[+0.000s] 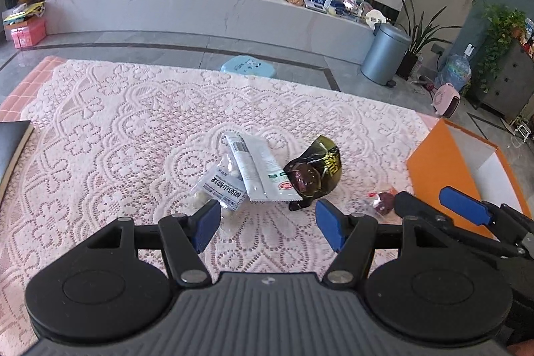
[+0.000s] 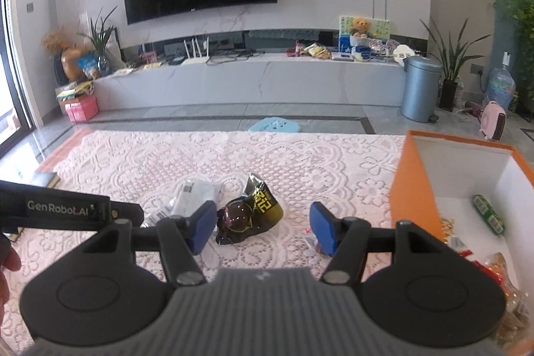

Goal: Organize snacks
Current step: 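Grasp the white-green packet with left tool while right tool grasps the clear brown-snack bag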

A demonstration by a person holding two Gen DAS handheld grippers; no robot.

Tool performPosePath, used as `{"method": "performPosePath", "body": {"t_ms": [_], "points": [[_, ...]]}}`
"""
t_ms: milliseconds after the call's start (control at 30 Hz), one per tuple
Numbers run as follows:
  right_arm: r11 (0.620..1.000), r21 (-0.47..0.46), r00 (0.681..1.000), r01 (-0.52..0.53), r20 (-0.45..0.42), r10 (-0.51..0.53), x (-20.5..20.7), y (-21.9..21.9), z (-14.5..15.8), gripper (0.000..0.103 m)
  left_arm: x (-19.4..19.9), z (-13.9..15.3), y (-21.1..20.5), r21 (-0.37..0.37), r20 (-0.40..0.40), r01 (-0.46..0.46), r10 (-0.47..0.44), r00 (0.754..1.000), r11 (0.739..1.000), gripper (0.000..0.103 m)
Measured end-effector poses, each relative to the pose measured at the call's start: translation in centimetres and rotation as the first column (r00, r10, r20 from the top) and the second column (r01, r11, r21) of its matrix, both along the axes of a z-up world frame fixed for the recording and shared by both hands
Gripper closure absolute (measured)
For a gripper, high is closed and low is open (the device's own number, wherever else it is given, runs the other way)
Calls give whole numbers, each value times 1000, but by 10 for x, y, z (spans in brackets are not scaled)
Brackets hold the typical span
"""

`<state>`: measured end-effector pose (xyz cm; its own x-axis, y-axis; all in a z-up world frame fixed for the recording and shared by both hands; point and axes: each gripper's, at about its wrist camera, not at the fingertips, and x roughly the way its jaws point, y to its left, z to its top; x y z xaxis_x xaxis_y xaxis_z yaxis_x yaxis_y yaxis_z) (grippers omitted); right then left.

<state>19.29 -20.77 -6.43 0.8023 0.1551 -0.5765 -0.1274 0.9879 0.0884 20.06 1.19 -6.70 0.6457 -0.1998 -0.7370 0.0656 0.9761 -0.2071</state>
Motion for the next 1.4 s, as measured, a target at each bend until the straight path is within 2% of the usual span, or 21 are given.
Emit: {"method": "performPosePath", "body": {"t_ms": [67, 300, 400, 500, 700, 933, 1133, 1267, 1400], "points": [[1000, -5, 1000, -19, -5, 19, 8, 2, -6, 36, 8, -7, 3, -9, -10, 6, -6, 1000, 1000, 27], [996, -32, 996, -81, -38, 79, 35, 14, -35, 36, 31, -35, 11, 14, -76, 20, -19, 997, 1000, 27], [995, -38, 995, -90, -43, 89, 42, 17, -48, 36, 37, -44, 15, -25, -85, 10, -12, 996, 1000, 24], [996, -36, 995, -83, -66, 80, 49, 17, -60, 36, 43, -48, 11, -20, -81, 29, -31, 996, 999, 24], [998, -43, 992, -42, -125, 36, 56, 10, -81, 36, 60, -56, -3, -1, -70, 85, -85, 994, 996, 22], [988, -98, 988, 116, -94, -125, 63, -9, -86, 36, 82, -64, -15, 8, -61, 84, -83, 995, 996, 16], [973, -137, 973, 189, -107, -204, 80, -21, -101, 36, 98, -73, -22, 44, -32, 86, -85, 996, 995, 16], [971, -149, 973, 188, -105, -204, 86, -22, -108, 36, 105, -84, -22, 54, -49, 83, -80, 996, 995, 16], [969, -165, 973, 181, -111, -201, 89, -20, -114, 38, 107, -87, -26, 98, -20, 99, -97, 995, 990, 16]]}}
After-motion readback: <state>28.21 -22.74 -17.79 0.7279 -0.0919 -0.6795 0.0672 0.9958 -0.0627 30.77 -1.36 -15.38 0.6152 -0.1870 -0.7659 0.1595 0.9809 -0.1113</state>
